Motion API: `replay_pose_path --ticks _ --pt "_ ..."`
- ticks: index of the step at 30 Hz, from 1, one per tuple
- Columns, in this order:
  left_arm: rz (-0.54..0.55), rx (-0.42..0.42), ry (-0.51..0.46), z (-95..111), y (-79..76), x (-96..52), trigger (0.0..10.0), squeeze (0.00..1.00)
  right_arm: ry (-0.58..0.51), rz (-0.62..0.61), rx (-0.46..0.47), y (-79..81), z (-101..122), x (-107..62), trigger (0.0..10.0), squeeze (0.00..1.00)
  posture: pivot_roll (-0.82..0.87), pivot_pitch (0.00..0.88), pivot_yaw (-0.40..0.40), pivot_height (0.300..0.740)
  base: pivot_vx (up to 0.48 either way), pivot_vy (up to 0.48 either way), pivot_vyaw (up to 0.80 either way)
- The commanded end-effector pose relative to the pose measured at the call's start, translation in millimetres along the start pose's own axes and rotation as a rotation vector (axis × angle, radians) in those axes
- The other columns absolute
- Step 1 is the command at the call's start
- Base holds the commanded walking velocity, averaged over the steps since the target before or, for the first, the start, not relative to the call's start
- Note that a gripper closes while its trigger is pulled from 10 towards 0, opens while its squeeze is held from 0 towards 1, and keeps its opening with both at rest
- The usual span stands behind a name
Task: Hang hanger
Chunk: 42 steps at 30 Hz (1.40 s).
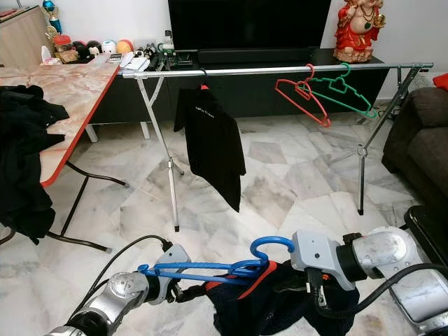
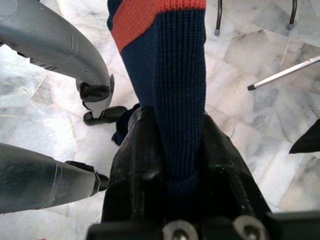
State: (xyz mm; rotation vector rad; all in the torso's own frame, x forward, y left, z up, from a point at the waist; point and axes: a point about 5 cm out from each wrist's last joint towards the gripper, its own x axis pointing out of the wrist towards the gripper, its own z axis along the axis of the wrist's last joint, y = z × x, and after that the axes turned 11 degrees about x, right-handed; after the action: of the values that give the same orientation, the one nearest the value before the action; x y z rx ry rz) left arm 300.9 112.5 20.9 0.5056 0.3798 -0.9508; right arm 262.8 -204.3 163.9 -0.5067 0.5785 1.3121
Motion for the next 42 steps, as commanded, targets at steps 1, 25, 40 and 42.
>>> replay_pose_path --ticks 1,25,40,42 --pt "-0.046 0.016 0.008 2.1 -2.3 2.0 10.0 0.0 -0.025 -0.008 -0.039 -2.9 11.5 -1.0 0.0 0.0 -0.1 0.045 -0.017 0.74 0.0 0.0 0.0" --pt "-0.124 -0.005 -0.035 10.6 -10.2 7.8 0.0 0.0 -0.075 -0.063 -0.072 -14.2 26.9 6.5 0.0 0.0 -0.1 0.06 -0.023 0.74 0.0 0.0 0.0" --pt "-0.104 -0.018 -0.05 12.0 -9.9 8.6 0.0 0.0 -0.089 -0.09 -0.072 -16.9 29.1 6.9 0.0 0.0 -0.1 0.062 -0.024 0.74 0.0 0.0 0.0" --pt "-0.098 -0.019 -0.05 12.0 -9.6 8.6 0.0 0.0 -0.09 -0.091 -0.071 -17.1 29.1 7.3 0.0 0.0 -0.1 0.062 -0.023 0.74 0.0 0.0 0.0"
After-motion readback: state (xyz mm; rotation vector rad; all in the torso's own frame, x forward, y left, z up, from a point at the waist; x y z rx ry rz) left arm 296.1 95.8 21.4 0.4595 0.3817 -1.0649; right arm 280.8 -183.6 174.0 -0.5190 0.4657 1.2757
